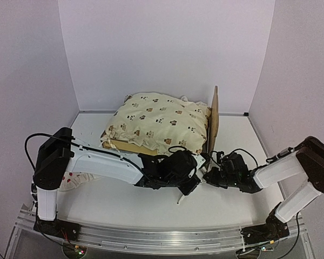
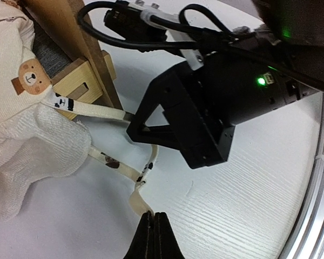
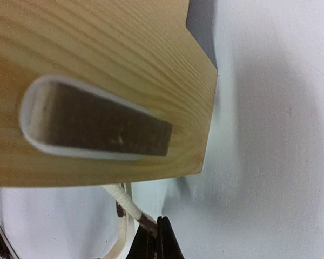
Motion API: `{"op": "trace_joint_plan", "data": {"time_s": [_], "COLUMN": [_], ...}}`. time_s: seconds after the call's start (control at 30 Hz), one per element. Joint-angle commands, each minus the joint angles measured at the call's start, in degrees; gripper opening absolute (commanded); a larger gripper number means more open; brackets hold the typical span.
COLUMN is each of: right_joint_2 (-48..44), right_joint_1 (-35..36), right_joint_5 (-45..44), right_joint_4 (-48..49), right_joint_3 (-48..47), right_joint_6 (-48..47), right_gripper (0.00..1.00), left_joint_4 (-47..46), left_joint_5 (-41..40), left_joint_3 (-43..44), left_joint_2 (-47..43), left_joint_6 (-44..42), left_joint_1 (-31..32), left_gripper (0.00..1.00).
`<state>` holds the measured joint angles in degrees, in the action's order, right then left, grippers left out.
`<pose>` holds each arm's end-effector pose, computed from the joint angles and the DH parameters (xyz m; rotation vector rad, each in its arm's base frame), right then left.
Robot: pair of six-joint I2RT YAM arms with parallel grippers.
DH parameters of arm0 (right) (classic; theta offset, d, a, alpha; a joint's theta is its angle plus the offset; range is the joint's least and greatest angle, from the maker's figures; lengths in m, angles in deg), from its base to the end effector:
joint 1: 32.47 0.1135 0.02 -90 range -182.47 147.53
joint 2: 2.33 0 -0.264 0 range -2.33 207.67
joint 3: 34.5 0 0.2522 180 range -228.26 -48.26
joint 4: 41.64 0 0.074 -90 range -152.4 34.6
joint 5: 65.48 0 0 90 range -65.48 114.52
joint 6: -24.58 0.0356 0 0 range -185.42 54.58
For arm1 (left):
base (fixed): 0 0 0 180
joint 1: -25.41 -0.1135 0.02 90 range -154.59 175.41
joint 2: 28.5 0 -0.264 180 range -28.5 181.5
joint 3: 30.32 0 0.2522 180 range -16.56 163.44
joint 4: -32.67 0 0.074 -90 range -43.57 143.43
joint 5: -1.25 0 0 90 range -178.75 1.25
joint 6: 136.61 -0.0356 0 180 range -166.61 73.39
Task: Set up the pet bed
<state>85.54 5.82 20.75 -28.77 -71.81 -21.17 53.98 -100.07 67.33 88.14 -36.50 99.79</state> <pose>0.2032 0.1575 0.1156 0.1583 2.3180 0.6950 0.1306 -0.4410 0.1970 1.1424 2.0186 -0.5514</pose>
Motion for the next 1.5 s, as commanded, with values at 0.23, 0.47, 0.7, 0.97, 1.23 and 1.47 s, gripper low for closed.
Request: {"op": "trace_joint_plan", "data": {"time_s": [0.23, 0.47, 0.7, 0.97, 1.23, 1.47], "right_joint_2": [-9.26, -11.72, -12.33, -14.85, -22.01, -29.08], "right_joint_1": [-0.23, -0.23, -0.22, -0.23, -0.23, -0.26], "right_joint_5": [5.13, 7.65, 10.16, 8.04, 9.73, -10.29], "right_joint_4": [2.22, 1.99, 2.19, -1.08, -2.75, -13.75], "right_joint_3": [2.26, 3.24, 3.35, 5.23, 7.94, 10.04], "right_joint_6": [-1.89, -3.77, -5.77, -7.99, -12.57, -12.69], "right_gripper": [0.0, 0.0, 0.04, 0.25, 0.46, 0.39], "left_joint_4": [-5.02, -6.31, -6.85, -7.31, -9.64, -9.66], "left_joint_5": [5.58, 10.35, 13.15, 14.79, 15.8, 15.97], "left_joint_3": [7.41, 11.95, 12.26, 11.15, 11.13, 11.11], "left_joint_2": [4.87, 10.06, 12.52, 12.52, 13.52, 13.89], "left_joint_6": [2.16, 3.24, 4.17, 4.54, 4.08, 3.87], "left_joint_1": [-6.76, -9.43, -9.54, -9.54, -9.61, -9.77], "left_gripper": [0.0, 0.0, 0.0, 0.0, 0.0, 0.0]}}
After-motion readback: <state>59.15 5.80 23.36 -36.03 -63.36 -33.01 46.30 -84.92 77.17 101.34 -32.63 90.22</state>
